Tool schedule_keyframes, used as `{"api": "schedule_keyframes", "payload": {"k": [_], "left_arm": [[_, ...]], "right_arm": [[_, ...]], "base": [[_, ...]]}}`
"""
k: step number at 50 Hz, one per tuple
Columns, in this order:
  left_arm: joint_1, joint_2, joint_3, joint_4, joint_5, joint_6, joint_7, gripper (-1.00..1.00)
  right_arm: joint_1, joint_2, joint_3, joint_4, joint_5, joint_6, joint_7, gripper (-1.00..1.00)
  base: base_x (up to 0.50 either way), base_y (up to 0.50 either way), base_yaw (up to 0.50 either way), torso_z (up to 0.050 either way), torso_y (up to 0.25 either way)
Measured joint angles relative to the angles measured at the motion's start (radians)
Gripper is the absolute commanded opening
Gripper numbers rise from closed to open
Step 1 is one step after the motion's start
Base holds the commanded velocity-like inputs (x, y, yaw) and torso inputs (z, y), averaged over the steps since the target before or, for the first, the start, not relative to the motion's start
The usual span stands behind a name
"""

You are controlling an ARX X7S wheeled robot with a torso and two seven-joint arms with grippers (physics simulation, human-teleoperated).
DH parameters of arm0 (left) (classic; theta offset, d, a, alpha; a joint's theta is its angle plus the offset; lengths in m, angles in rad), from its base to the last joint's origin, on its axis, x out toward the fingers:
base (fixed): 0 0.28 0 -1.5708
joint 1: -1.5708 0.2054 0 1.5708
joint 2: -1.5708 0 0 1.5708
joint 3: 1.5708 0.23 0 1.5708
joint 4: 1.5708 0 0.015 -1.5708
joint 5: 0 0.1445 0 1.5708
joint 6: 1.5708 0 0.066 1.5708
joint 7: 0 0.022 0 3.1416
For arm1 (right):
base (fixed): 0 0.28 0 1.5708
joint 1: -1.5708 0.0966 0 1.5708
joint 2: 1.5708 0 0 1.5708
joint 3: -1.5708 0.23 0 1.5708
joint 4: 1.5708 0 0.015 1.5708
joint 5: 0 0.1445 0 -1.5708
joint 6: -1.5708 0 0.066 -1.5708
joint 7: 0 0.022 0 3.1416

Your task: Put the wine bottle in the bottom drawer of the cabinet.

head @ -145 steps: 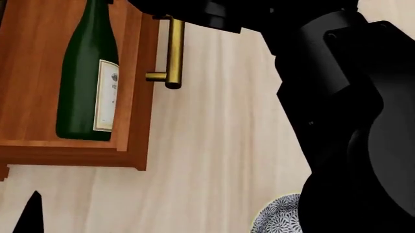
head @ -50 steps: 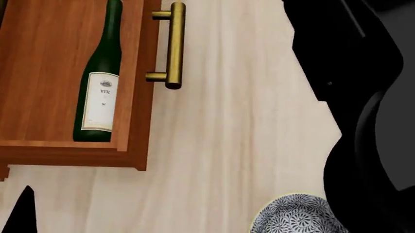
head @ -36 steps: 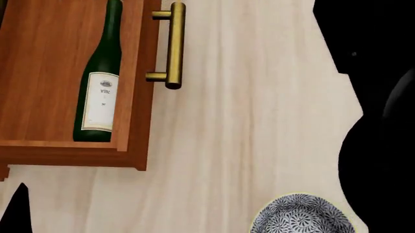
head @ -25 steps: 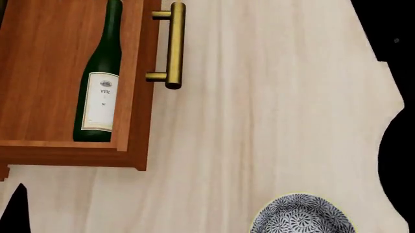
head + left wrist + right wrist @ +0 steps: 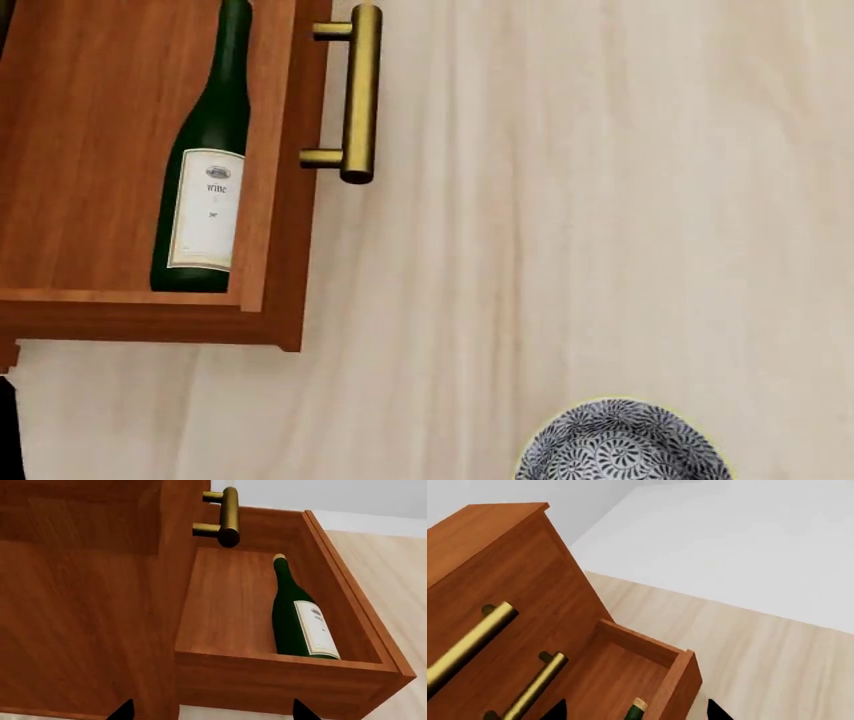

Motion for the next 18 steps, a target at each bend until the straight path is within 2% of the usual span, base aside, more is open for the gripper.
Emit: {"api": "schedule_keyframes", "payload": {"k": [18], "left_arm": [[0.025, -0.050, 0.020, 0.043, 0.051, 0.024, -0.056, 1.00]], "right_arm": [[-0.007, 0.246, 0.092, -0.401, 0.010, -0.056, 0.261, 1.00]], "base": [[0.00, 0.00, 0.00, 0.000, 0.000]]}}
